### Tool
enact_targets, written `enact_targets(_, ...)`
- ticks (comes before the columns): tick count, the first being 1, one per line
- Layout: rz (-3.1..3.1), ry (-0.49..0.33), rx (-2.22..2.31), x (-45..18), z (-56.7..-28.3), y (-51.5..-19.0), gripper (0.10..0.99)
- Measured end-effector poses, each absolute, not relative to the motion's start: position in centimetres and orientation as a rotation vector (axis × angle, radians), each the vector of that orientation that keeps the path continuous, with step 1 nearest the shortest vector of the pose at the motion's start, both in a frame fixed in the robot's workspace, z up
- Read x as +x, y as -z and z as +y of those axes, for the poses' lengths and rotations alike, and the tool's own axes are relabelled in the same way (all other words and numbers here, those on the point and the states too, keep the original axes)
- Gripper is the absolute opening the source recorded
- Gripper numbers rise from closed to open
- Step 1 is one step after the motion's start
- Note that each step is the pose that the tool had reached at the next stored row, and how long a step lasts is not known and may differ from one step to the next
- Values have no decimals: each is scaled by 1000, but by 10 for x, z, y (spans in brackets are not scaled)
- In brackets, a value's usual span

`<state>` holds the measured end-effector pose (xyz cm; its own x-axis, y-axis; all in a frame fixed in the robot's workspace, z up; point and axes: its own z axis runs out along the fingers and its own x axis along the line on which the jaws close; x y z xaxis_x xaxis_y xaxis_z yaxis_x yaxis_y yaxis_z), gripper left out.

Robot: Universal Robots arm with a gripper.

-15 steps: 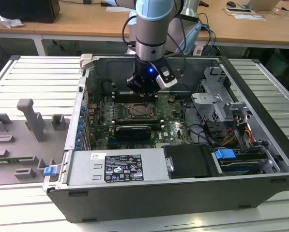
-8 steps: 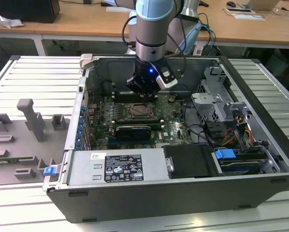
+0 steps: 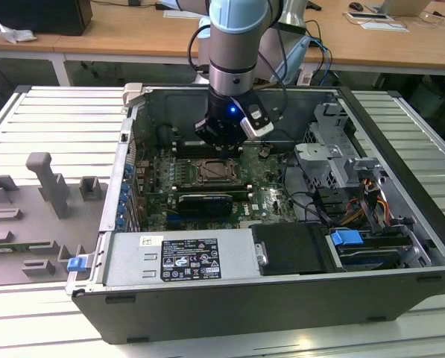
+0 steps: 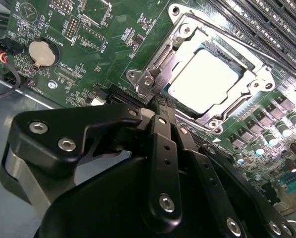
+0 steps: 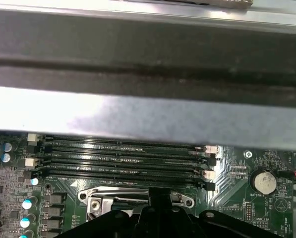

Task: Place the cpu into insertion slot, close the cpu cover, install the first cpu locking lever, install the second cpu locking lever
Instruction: 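Install the second cpu locking lever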

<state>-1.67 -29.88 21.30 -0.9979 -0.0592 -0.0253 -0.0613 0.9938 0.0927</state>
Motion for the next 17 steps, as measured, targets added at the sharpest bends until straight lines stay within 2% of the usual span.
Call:
enact_targets(11, 3114, -146, -94, -17, -299, -240, 106)
enact_targets(17, 3114, -146, -94, -17, -307, -240, 106)
